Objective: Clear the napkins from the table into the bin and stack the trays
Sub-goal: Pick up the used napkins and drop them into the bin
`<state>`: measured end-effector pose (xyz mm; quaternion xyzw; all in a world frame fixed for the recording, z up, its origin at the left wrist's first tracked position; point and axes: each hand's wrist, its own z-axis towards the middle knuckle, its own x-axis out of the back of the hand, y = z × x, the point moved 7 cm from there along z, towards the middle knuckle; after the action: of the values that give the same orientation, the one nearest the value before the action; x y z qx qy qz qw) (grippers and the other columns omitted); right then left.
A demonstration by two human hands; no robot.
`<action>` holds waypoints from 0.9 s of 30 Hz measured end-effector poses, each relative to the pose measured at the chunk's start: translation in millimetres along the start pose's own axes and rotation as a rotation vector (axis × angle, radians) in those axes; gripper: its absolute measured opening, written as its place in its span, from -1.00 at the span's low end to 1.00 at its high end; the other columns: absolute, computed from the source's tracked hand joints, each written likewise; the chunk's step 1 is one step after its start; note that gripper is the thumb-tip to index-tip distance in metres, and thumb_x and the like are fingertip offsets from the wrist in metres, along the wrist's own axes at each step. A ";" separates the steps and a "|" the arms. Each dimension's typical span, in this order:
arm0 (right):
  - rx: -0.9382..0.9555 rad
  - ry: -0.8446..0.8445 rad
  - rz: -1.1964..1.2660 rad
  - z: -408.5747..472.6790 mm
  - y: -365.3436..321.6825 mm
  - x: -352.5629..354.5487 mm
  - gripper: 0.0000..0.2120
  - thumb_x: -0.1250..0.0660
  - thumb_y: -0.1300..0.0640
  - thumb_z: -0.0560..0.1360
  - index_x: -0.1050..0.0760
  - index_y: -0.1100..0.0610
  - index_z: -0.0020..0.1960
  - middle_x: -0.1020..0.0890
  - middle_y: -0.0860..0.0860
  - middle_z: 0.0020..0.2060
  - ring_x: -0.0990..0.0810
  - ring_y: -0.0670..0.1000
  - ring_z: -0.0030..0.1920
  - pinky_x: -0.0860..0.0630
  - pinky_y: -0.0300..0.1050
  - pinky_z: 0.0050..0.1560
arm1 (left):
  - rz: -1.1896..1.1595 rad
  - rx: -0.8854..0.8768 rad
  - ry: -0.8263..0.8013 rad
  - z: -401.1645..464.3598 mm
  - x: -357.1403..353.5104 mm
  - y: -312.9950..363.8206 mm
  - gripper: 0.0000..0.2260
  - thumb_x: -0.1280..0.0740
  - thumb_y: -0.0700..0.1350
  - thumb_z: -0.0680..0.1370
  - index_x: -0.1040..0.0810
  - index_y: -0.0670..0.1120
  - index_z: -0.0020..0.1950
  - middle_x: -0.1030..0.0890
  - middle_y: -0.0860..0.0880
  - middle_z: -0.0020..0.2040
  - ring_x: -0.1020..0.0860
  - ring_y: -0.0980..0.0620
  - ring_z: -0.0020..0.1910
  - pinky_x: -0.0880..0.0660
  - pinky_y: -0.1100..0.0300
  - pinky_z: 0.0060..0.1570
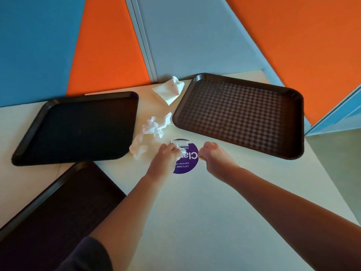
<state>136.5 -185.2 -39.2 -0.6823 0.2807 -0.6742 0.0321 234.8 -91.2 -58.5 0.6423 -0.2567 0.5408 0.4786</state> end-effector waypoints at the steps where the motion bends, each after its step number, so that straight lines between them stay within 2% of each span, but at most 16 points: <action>1: -0.011 0.022 0.006 -6.8 -1.2 2.5 -0.70 -0.13 0.46 0.47 -0.54 0.27 0.07 -0.51 0.18 0.00 -0.46 0.15 0.06 -0.41 -0.10 -0.08 | -0.008 -0.065 0.051 -7.5 1.9 8.6 -0.68 -0.47 -0.34 0.35 -0.61 -0.15 0.09 -0.58 -0.17 0.04 -0.50 -0.18 -0.04 -0.61 -0.06 -0.22; 3: -0.043 0.062 0.005 -20.2 -2.5 5.6 -0.71 -0.11 0.48 0.44 -0.53 0.26 0.00 -0.49 0.17 -0.03 -0.45 0.14 0.03 -0.36 -0.11 -0.14 | -0.031 -0.181 0.166 -25.3 10.1 29.8 -0.70 -0.43 -0.38 0.33 -0.61 -0.12 0.01 -0.59 -0.10 0.00 -0.49 -0.10 -0.06 -0.62 0.02 -0.24; 5: -0.091 0.094 0.021 -38.3 -3.0 6.4 -0.75 -0.11 0.47 0.43 -0.50 0.24 -0.06 -0.48 0.15 -0.05 -0.44 0.14 0.01 -0.38 -0.08 -0.16 | -0.083 -0.277 0.234 -47.8 17.7 54.1 -0.69 -0.40 -0.39 0.34 -0.60 -0.09 -0.01 -0.57 -0.04 0.02 -0.43 0.01 -0.03 -0.58 0.14 -0.09; 7: -0.131 0.116 0.042 -57.9 -4.4 5.9 -0.77 -0.13 0.45 0.43 -0.49 0.23 -0.08 -0.48 0.13 -0.07 -0.44 0.14 0.01 -0.43 -0.03 -0.15 | -0.138 -0.339 0.227 -69.2 19.2 74.6 -0.65 -0.41 -0.43 0.33 -0.59 -0.09 0.02 -0.59 -0.07 0.03 -0.42 0.04 0.02 -0.44 0.28 0.07; 8: -0.151 0.128 0.044 -69.4 -5.5 5.3 -0.78 -0.14 0.44 0.43 -0.50 0.22 -0.08 -0.48 0.13 -0.07 -0.44 0.13 0.01 -0.42 -0.04 -0.15 | -0.163 -0.371 0.213 -80.1 17.7 83.7 -0.63 -0.41 -0.44 0.34 -0.58 -0.08 0.04 -0.59 -0.09 0.03 -0.42 0.04 0.05 -0.38 0.28 0.14; 10: -0.181 0.154 0.036 -90.1 -5.9 3.1 -0.79 -0.15 0.41 0.46 -0.51 0.20 -0.07 -0.50 0.12 -0.05 -0.45 0.12 0.02 -0.39 -0.08 -0.17 | -0.206 -0.427 0.185 -99.0 13.3 99.0 -0.61 -0.37 -0.45 0.35 -0.52 -0.05 0.05 -0.56 -0.07 0.04 -0.44 0.01 0.11 -0.43 0.25 0.14; 12: -0.222 0.184 0.044 -118.2 -4.7 -0.9 -0.81 -0.17 0.38 0.47 -0.51 0.19 -0.05 -0.50 0.11 -0.04 -0.45 0.12 0.03 -0.40 -0.08 -0.16 | -0.228 -0.490 0.140 -119.7 6.0 118.0 -0.63 -0.35 -0.43 0.37 -0.50 -0.06 0.06 -0.50 0.00 0.07 -0.46 -0.01 0.10 -0.53 0.13 0.05; 15: -0.292 0.207 0.047 -157.3 5.9 -10.1 -0.83 -0.18 0.34 0.49 -0.51 0.18 -0.03 -0.49 0.10 -0.01 -0.45 0.11 0.06 -0.39 -0.09 -0.17 | -0.228 -0.609 0.083 -143.1 -6.6 146.8 -0.68 -0.35 -0.38 0.42 -0.54 -0.10 0.11 -0.44 0.02 0.13 -0.46 -0.02 0.08 -0.50 0.16 0.07; 20: -0.385 0.257 0.075 -218.2 31.5 -12.1 -0.83 -0.19 0.35 0.47 -0.52 0.18 -0.07 -0.49 0.11 -0.03 -0.48 0.15 0.02 -0.52 0.03 -0.09 | -0.254 -0.712 -0.035 -159.8 -30.1 188.2 -0.73 -0.34 -0.39 0.46 -0.58 -0.17 0.12 -0.53 -0.11 0.14 -0.44 -0.05 0.16 -0.46 0.11 0.18; 23: -0.445 0.300 0.089 -253.7 54.7 -5.2 -0.81 -0.20 0.40 0.44 -0.52 0.18 -0.13 -0.48 0.12 -0.08 -0.49 0.17 -0.04 -0.53 0.13 -0.07 | -0.284 -0.751 -0.107 -158.5 -42.5 218.9 -0.75 -0.31 -0.36 0.51 -0.57 -0.15 0.14 -0.53 -0.12 0.17 -0.42 -0.04 0.19 -0.48 0.04 0.15; 27: -0.564 0.366 0.094 -313.7 88.4 8.1 -0.79 -0.17 0.42 0.44 -0.52 0.19 -0.14 -0.46 0.13 -0.07 -0.45 0.13 -0.03 -0.50 0.07 -0.07 | -0.297 -0.867 -0.161 -162.2 -59.6 275.6 -0.71 -0.31 -0.36 0.50 -0.54 -0.09 0.16 -0.52 -0.08 0.18 -0.45 -0.05 0.17 -0.53 0.01 0.06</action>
<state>-188.3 -157.9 -41.4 -0.5182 0.4886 -0.6791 -0.1777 -88.5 -70.6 -28.6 0.4529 -0.4006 0.2576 0.7537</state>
